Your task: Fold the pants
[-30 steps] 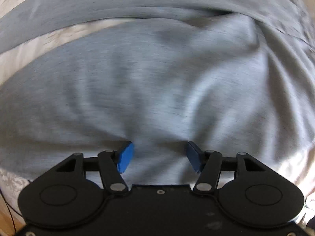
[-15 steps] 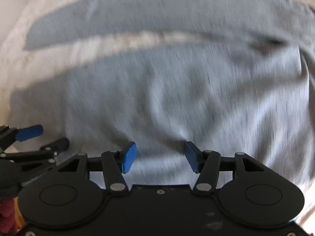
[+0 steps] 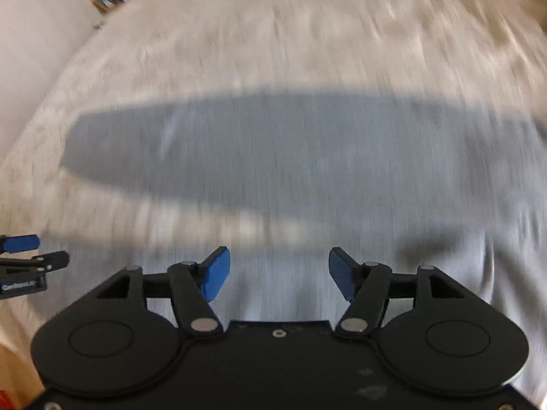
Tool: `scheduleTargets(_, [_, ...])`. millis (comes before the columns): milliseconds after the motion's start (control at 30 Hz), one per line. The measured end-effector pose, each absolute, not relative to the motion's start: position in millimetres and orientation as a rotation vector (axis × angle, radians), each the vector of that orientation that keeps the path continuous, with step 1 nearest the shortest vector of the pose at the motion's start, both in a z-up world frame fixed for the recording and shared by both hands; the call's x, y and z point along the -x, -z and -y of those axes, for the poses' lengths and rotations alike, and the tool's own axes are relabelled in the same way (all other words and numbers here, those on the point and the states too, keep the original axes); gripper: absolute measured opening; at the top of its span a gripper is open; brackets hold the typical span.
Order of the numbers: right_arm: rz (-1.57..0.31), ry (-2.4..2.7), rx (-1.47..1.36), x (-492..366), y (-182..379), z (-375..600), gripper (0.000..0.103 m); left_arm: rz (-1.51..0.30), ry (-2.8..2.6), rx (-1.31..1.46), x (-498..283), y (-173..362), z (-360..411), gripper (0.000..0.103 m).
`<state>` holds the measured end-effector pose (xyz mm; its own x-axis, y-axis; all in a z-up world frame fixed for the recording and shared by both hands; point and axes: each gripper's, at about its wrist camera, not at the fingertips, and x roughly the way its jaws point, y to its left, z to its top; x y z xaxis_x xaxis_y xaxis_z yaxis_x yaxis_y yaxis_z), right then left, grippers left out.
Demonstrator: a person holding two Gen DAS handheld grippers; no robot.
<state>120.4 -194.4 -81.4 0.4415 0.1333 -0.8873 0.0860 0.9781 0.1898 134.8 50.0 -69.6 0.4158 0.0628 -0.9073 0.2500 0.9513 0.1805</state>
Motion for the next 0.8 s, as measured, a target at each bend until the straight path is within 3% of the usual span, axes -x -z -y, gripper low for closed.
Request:
scheduleTargets(133, [-1.058, -0.124, -0.096, -196, 85, 198, 0.074, -1.154, 0.068, -0.276, -191, 75, -44, 0.061])
scheduleTargets(333, [-1.037, -0.242, 0.180, -291, 135, 178, 0.076, -1.216, 0.039, -0.182, -219, 82, -48, 0.061])
scheduleTargets(567, [-1.158, -0.483, 0.292, -347, 176, 173, 0.079, -1.268, 0.057, -0.143, -231, 95, -51, 0.061])
scheduleTargets(633, [-1.215, -0.546, 0.264, -355, 182, 174, 0.057, -1.273, 0.064, -0.128, -235, 97, -52, 0.061])
scheduleTargets(667, [-1.228, -0.561, 0.251, -357, 182, 173, 0.022, -1.275, 0.067, -0.119, -238, 97, -52, 0.061])
scheduleTargets(700, [-1.237, -0.566, 0.238, -355, 178, 173, 0.007, -1.274, 0.070, -0.109, -241, 96, -52, 0.061])
scheduleTargets(800, [-1.168, -0.553, 0.302, -333, 158, 163, 0.007, -1.265, 0.082, -0.069, -249, 92, -52, 0.061])
